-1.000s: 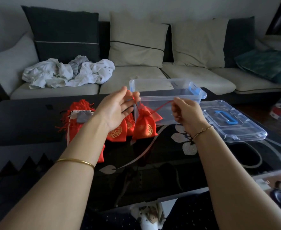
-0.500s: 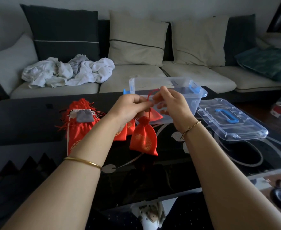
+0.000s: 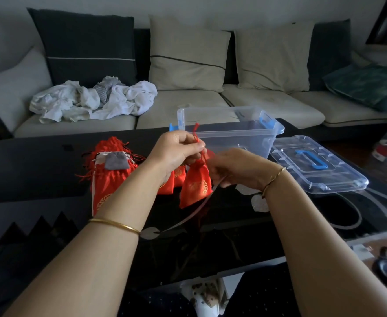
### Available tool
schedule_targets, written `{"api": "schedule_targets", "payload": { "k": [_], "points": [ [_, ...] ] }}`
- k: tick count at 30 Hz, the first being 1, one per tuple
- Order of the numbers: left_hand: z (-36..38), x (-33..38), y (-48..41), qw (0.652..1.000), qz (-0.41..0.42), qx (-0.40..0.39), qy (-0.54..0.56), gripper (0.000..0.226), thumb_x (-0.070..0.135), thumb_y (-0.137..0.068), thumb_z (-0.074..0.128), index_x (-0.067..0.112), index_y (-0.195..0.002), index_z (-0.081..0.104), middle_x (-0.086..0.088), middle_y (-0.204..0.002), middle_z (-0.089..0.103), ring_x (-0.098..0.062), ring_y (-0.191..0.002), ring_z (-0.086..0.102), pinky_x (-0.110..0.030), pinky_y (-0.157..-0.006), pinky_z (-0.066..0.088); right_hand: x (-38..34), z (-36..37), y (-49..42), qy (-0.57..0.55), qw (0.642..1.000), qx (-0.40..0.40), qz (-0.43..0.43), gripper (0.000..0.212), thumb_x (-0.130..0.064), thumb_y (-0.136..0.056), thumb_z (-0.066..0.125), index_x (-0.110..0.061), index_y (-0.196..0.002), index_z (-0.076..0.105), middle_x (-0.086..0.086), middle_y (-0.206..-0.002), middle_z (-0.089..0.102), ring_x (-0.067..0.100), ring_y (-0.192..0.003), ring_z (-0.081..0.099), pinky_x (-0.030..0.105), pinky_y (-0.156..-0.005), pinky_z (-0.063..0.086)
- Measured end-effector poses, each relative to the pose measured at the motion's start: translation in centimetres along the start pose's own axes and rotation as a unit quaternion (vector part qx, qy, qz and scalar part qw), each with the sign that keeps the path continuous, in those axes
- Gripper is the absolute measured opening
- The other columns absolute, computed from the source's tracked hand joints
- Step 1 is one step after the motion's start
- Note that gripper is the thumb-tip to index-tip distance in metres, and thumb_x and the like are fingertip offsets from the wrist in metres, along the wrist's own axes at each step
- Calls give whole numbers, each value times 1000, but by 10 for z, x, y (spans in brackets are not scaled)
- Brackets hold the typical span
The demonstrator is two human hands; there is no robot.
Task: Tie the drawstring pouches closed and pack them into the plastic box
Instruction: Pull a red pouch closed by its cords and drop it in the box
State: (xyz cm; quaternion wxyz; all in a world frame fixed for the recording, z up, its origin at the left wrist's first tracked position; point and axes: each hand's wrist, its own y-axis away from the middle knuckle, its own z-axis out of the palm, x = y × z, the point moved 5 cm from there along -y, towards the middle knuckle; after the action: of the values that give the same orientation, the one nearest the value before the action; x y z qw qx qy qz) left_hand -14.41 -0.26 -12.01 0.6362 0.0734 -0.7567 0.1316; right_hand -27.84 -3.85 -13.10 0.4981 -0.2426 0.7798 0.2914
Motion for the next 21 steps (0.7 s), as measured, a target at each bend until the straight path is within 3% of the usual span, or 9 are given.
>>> {"api": "schedule_targets", "payload": {
  "k": [1, 3, 5, 6, 11, 16, 21],
  "points": [
    [2, 1, 1, 1000, 4, -10, -17, 12, 2, -84, 65, 12, -78, 66, -8, -81, 71, -8, -64, 61, -22, -62, 48, 2, 0, 1, 56, 998, -2, 16, 28, -24, -93, 52, -11, -69, 57, 3, -65, 56, 12, -60, 53, 22, -57, 44],
    [5, 4, 3, 998, 19, -25, -56, 16, -2, -84, 64, 14, -78, 65, -6, -78, 69, -9, -65, 61, -22, -63, 48, 2, -6, -2, 82, 994, 73, 0, 26, -24, -93, 50, -7, -78, 62, 7, -73, 61, 13, -63, 53, 25, -58, 43],
    [7, 10, 5, 994, 47, -37, -93, 22, -5, -84, 62, 16, -80, 64, -2, -74, 65, -9, -65, 60, -21, -62, 48, -2, -15, -8, 21, 983, 168, -69, 24, -14, -95, 46, 0, -90, 64, 17, -86, 64, 19, -72, 56, 34, -67, 50],
    [9, 13, 6, 989, 73, -42, -120, 25, -7, -84, 61, 18, -82, 63, 1, -75, 64, -8, -66, 60, -21, -63, 48, -3, -15, -10, -28, 979, 177, -92, 24, -10, -96, 42, 2, -96, 63, 20, -91, 64, 23, -78, 59, 38, -75, 52],
    [15, 25, 14, 929, 222, 4, -297, 26, 0, -83, 61, 21, -96, 66, 6, -86, 65, -9, -84, 62, -26, -80, 51, 5, 2, -20, -150, 983, 74, -80, 23, -5, -96, 43, 5, -109, 60, 12, -87, 60, 26, -83, 55, 39, -79, 46],
    [13, 29, 18, 897, 297, 57, -322, 33, 2, -81, 64, 20, -109, 67, 8, -82, 68, -10, -86, 62, -36, -82, 51, 11, 8, -19, -206, 978, -2, -44, 27, -7, -92, 49, 4, -115, 58, 17, -99, 57, 29, -95, 50, 39, -85, 42],
    [9, 27, 18, 904, 295, 70, -302, 34, 3, -81, 65, 19, -110, 69, 6, -87, 71, -9, -86, 64, -25, -84, 51, 9, 7, -18, -230, 971, -23, -64, 20, -13, -97, 44, -1, -98, 60, 14, -96, 61, 30, -95, 56, 42, -94, 46]
  ]
}}
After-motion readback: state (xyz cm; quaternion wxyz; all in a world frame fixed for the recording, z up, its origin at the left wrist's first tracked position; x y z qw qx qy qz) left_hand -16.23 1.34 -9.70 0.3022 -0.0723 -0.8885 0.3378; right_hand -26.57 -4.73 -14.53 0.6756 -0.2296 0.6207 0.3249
